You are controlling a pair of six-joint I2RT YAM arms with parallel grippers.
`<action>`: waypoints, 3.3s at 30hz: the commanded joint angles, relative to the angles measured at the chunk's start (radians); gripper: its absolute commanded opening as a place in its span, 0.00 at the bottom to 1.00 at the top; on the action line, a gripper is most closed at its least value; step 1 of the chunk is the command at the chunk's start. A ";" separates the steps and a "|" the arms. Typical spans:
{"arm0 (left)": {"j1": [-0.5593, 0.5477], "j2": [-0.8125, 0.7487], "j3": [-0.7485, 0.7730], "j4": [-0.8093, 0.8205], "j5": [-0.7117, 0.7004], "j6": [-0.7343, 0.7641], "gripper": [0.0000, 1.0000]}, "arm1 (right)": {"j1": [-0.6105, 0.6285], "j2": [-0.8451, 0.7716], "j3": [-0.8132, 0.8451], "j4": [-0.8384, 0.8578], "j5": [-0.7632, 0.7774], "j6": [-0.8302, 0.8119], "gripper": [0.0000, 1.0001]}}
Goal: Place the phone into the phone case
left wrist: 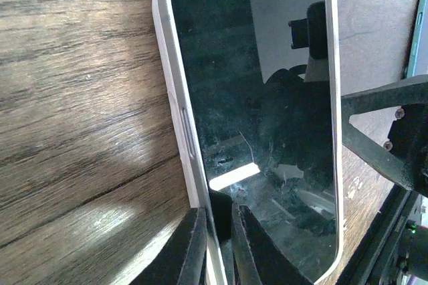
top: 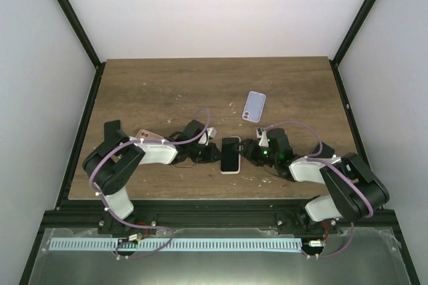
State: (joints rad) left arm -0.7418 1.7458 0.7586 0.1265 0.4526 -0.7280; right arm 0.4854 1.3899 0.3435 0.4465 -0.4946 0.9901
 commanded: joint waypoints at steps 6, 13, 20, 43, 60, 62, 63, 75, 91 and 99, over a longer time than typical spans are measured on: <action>-0.008 0.014 -0.041 -0.016 -0.020 -0.004 0.14 | 0.044 0.036 0.021 0.121 -0.149 0.034 0.54; -0.007 0.014 -0.051 -0.002 -0.022 -0.010 0.14 | 0.049 0.074 0.023 0.182 -0.226 0.035 0.41; -0.008 0.013 -0.046 -0.013 -0.028 -0.003 0.14 | 0.050 0.108 0.026 0.183 -0.260 0.028 0.41; 0.031 -0.375 -0.053 -0.135 0.018 -0.020 0.62 | 0.050 -0.197 0.067 -0.054 -0.203 -0.088 0.07; 0.173 -0.841 -0.213 0.339 0.328 -0.294 0.77 | 0.102 -0.416 0.106 0.392 -0.493 0.210 0.11; 0.173 -0.830 -0.222 0.371 0.339 -0.313 0.73 | 0.113 -0.397 0.105 0.441 -0.493 0.241 0.11; 0.172 -0.825 -0.224 0.381 0.340 -0.319 0.70 | 0.119 -0.390 0.102 0.476 -0.493 0.260 0.11; 0.171 -0.783 -0.280 0.603 0.345 -0.448 0.50 | 0.134 -0.337 0.067 0.625 -0.508 0.352 0.11; 0.172 -0.787 -0.211 0.313 0.305 -0.326 0.00 | 0.135 -0.331 0.073 0.532 -0.498 0.309 0.37; 0.172 -0.791 -0.174 0.236 0.326 -0.321 0.26 | 0.136 -0.336 0.083 0.465 -0.433 0.293 0.15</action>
State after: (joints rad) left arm -0.5701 0.9619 0.5491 0.4225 0.7719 -1.0817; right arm 0.6132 1.0779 0.3782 0.8883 -0.9768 1.2961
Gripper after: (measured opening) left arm 0.146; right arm 0.174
